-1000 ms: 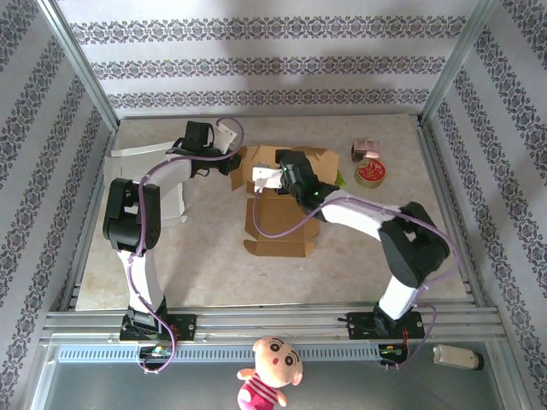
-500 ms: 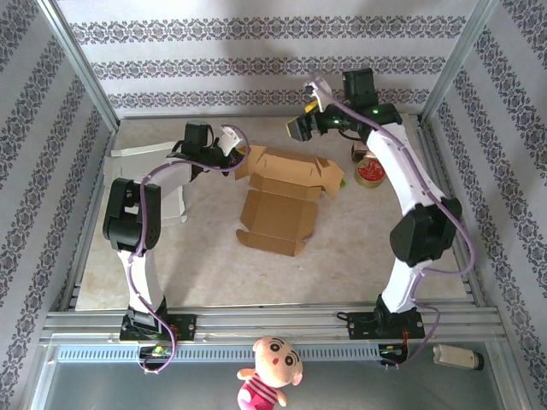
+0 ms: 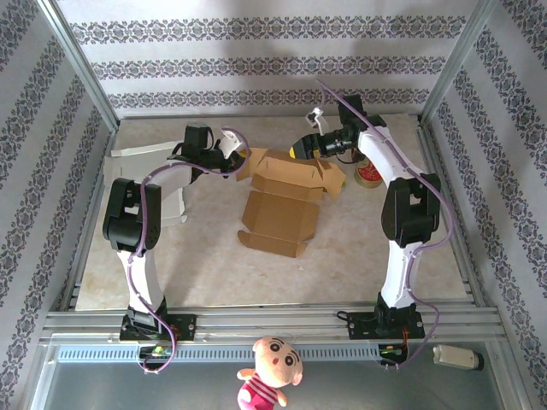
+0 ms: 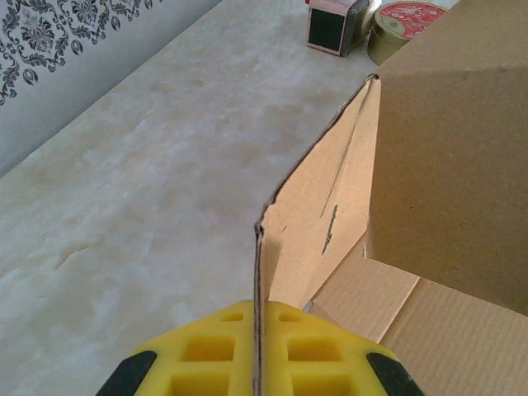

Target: Fold the paper box

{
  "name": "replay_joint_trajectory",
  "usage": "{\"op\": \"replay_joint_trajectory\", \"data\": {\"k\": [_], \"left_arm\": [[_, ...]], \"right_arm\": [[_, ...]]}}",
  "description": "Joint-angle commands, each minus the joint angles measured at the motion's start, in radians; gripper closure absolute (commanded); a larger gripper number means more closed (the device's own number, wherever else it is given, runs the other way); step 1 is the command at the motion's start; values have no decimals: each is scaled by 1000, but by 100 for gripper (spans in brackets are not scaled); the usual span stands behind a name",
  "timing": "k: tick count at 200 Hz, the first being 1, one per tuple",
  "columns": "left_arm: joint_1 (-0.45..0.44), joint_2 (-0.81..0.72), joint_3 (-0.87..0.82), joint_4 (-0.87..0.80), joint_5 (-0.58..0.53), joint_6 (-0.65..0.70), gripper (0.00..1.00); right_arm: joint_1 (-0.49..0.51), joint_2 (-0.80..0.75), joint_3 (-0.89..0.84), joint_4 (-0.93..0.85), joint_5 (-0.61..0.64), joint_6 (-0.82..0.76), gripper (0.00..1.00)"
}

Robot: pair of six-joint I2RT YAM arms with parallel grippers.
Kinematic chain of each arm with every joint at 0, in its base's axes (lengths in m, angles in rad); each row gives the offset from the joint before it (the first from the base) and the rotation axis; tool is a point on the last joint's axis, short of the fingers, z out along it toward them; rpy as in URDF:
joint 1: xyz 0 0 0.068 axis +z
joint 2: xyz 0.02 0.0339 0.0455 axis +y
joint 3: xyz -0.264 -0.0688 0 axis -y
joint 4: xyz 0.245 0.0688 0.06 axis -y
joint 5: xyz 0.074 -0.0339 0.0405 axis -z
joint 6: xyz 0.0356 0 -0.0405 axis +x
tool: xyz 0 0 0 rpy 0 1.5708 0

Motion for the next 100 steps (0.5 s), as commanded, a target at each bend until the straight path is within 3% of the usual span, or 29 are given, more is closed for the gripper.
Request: {"op": "replay_joint_trajectory", "data": {"k": [1, 53, 100], "left_arm": [[5, -46, -12, -11, 52, 29, 100], [-14, -68, -56, 75, 54, -107, 100], [-31, -93, -77, 178, 12, -391, 99]], "right_arm": [[12, 42, -18, 12, -30, 17, 27], [27, 63, -43, 60, -9, 64, 41], [36, 34, -123, 170, 7, 127, 44]]}}
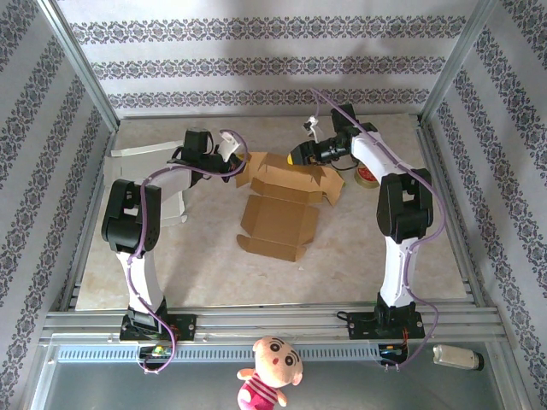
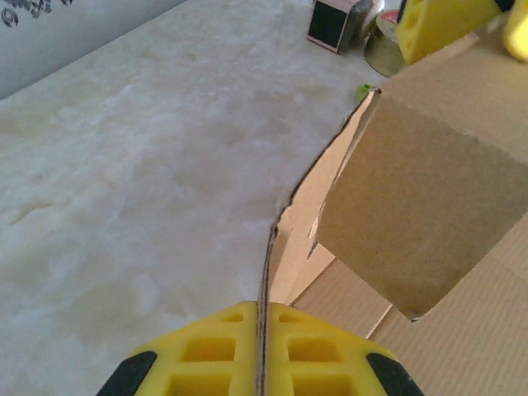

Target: Fold the paper box

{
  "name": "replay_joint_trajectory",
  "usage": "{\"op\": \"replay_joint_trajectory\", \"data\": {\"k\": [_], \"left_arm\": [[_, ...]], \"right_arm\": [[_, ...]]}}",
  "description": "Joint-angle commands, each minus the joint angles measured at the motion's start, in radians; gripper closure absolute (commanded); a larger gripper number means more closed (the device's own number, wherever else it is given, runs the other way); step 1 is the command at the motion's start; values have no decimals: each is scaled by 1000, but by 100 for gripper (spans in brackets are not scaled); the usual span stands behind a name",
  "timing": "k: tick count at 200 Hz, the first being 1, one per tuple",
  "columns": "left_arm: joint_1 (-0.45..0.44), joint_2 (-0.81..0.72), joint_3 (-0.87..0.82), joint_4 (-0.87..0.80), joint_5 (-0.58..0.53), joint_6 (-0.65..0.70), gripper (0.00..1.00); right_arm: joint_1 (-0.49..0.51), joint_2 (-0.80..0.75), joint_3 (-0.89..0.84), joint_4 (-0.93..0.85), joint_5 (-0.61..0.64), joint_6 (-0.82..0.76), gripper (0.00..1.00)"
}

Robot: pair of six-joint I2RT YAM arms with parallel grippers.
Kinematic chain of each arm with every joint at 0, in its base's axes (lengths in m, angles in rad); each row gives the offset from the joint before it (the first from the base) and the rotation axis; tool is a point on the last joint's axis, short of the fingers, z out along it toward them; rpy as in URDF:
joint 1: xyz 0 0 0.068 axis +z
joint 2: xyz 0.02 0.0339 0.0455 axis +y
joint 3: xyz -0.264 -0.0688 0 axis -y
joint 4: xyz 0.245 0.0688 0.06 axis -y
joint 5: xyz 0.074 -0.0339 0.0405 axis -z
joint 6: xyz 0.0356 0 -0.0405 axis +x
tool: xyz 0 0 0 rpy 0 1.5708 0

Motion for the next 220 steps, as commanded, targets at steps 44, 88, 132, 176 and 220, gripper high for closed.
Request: {"op": "replay_joint_trajectory", "data": {"k": [44, 88, 132, 176, 220], "left_arm": [[-94, -120, -17, 139, -120, -324, 99], [-122, -121, 20, 107, -198, -462, 99], [-144, -143, 24, 69, -209, -588, 97], [-149, -166, 60, -24, -221, -660, 95], [-151, -183, 63, -92, -254, -593, 95]], "right_arm": [[40, -37, -120, 139, 32, 73, 48], [46, -91, -186, 209, 73, 84, 52], [42, -134, -210, 214, 96, 86, 51], [42, -153, -216, 218, 103, 88, 51], [41, -168, -236, 217, 110, 80, 51]]}}
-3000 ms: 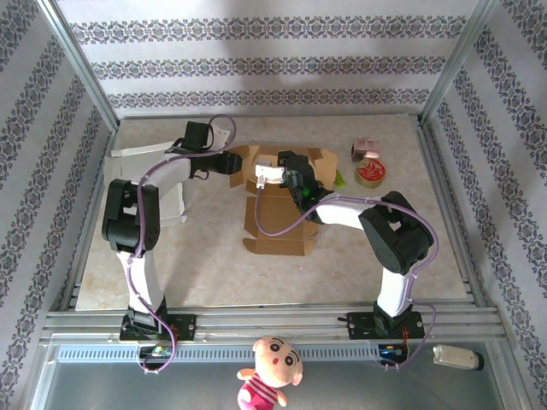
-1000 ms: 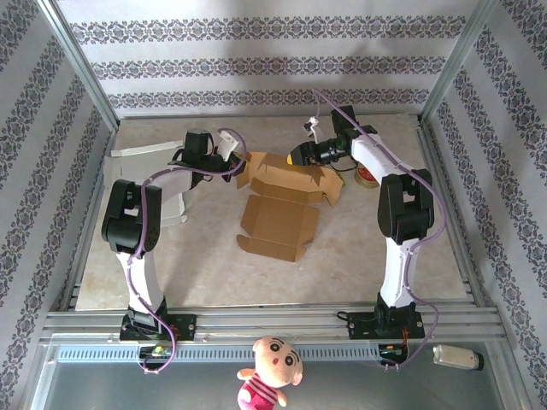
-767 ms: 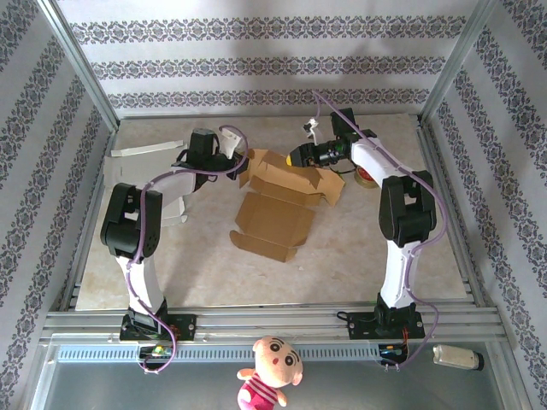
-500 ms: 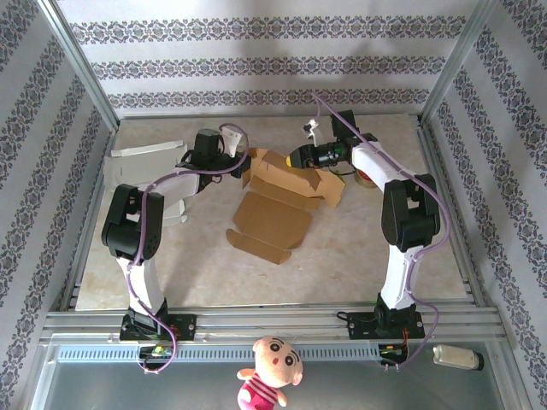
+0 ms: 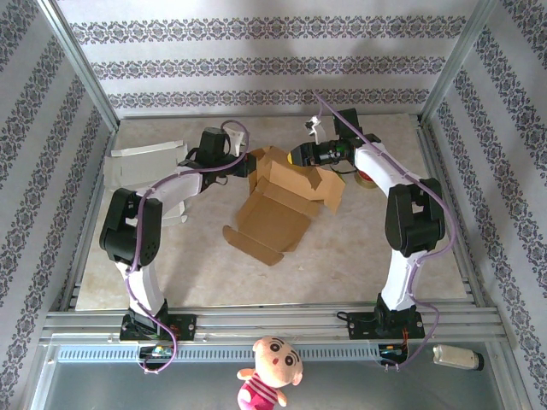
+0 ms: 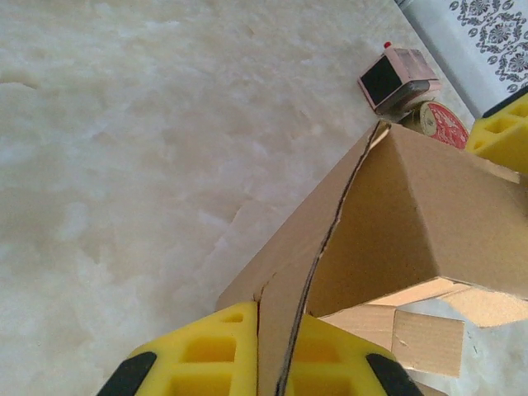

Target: Fold the paper box

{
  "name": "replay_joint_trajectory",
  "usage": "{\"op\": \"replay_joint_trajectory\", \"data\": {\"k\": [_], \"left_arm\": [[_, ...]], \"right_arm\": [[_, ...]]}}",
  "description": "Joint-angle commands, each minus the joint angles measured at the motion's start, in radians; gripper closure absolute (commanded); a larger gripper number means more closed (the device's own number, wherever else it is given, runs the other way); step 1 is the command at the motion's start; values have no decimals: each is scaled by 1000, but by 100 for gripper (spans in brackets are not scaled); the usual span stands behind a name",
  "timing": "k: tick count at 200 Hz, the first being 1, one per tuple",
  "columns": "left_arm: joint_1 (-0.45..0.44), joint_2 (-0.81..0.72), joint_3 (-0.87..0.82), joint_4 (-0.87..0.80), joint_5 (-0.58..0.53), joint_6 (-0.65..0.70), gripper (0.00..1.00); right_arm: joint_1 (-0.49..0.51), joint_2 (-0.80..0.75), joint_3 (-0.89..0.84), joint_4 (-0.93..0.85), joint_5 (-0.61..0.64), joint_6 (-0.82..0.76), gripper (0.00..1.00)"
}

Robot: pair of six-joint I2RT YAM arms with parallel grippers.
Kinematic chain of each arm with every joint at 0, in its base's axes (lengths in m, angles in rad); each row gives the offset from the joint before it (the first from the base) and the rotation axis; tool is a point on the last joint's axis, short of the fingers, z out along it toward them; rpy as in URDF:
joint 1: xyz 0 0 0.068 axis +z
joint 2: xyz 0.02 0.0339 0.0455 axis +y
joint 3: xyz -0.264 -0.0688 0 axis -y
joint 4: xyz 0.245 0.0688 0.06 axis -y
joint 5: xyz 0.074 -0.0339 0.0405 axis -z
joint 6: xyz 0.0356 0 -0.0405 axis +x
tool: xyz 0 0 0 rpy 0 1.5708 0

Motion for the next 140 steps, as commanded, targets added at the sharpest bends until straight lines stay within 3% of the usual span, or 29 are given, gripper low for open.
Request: {"op": "replay_joint_trajectory", "data": {"k": [1, 31, 59, 96, 120, 140], "left_arm": [[-14, -75, 65, 4, 24, -2, 95], [-15, -70, 124, -20, 11, 91, 94], [-23, -49, 126, 18, 71, 244, 94], [-32, -48, 120, 23, 127, 348, 94], [-50, -56, 144, -26, 135, 430, 94], [-58, -51, 203, -114, 104, 427, 92]], "right_arm": [[16, -12, -37, -27, 36, -5, 51], [14, -21, -40, -28, 39, -8, 52], [14, -22, -42, -27, 41, -6, 52], [11, -27, -46, -30, 40, -11, 52], [9, -24, -44, -29, 46, -11, 51], [-4, -19, -41, -29, 76, 4, 45]]}}
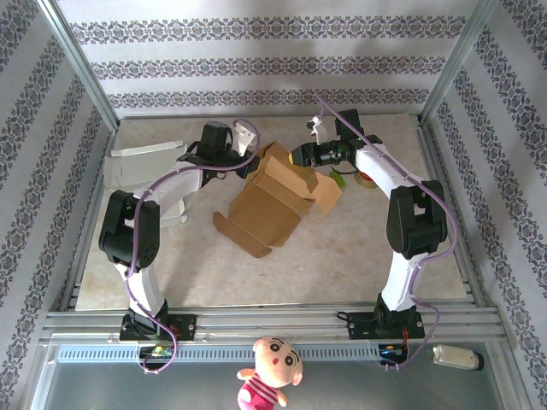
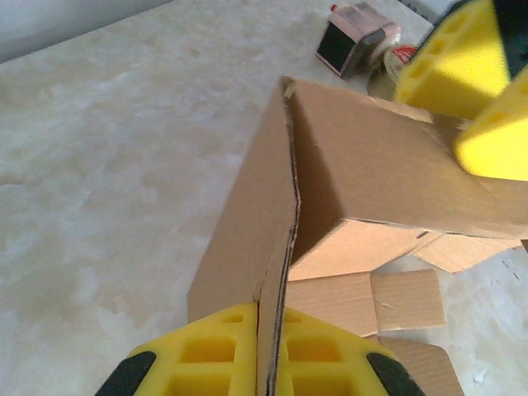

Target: Fold the paper box

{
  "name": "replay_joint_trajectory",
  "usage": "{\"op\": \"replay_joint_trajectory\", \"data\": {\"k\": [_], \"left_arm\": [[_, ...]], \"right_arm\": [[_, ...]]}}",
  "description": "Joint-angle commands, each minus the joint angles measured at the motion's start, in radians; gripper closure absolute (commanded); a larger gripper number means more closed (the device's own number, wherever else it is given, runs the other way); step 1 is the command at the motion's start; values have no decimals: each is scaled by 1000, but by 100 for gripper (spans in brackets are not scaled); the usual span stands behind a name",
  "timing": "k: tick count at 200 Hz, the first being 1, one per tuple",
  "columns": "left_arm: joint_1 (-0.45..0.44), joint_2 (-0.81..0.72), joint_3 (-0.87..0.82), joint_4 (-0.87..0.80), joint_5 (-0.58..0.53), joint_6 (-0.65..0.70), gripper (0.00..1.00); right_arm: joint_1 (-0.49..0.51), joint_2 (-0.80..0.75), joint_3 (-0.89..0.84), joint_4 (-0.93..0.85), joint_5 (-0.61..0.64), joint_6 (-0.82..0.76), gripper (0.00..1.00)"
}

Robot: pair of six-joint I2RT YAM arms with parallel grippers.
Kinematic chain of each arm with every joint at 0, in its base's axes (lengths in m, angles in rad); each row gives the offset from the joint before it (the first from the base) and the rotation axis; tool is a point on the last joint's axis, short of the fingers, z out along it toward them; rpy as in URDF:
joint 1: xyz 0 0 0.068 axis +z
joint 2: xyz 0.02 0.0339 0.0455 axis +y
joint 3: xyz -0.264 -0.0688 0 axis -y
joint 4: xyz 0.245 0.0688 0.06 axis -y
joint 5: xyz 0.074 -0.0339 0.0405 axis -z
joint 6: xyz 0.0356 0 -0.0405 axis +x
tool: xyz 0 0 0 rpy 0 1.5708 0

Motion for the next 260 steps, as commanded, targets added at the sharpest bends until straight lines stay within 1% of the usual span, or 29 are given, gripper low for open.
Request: {"op": "replay_joint_trajectory", "data": {"k": [1, 14, 28, 45, 91, 126, 138, 173, 184, 200, 209, 221, 243, 260], "left_arm": [[-37, -40, 119, -5, 62, 55, 91], [-37, -24, 169, -74, 13, 13, 90], [-37, 6, 234, -162, -38, -17, 90], [-36, 39, 299, -248, -65, -34, 90], [-38, 55, 267, -202, -60, -52, 90], [-37, 51, 199, -130, -49, -43, 91], [-36, 47, 169, -91, -39, -40, 94], [-35, 35, 29, 148, 24, -57, 100], [-33, 37, -4, 222, 34, -69, 100], [-27, 42, -34, 297, 41, -79, 100], [-21, 49, -29, 301, 42, -82, 100], [-17, 53, -23, 301, 42, -86, 100], [-12, 55, -19, 295, 40, -78, 100], [-9, 58, -13, 286, 33, -75, 100]], "right_arm": [[-5, 1, -23, -38, 55, 4, 45], [-21, -1, -20, -37, 44, 32, 41], [-49, -4, -21, -13, -6, 92, 38], [-69, -4, -25, 20, -54, 145, 36], [-68, -17, -68, 61, -121, 137, 36], [-48, -19, -103, 61, -120, 80, 37], [-37, -18, -109, 62, -126, 61, 37], [-10, -2, -94, 51, -158, 55, 38], [-3, -4, -94, 45, -157, 46, 38], [0, -15, -98, 41, -156, 44, 34], [0, -29, -100, 27, -129, 30, 31], [3, -56, -115, 10, -43, -15, 30], [21, -94, -141, -18, 125, -112, 35], [52, -114, -154, -44, 291, -192, 39]]}}
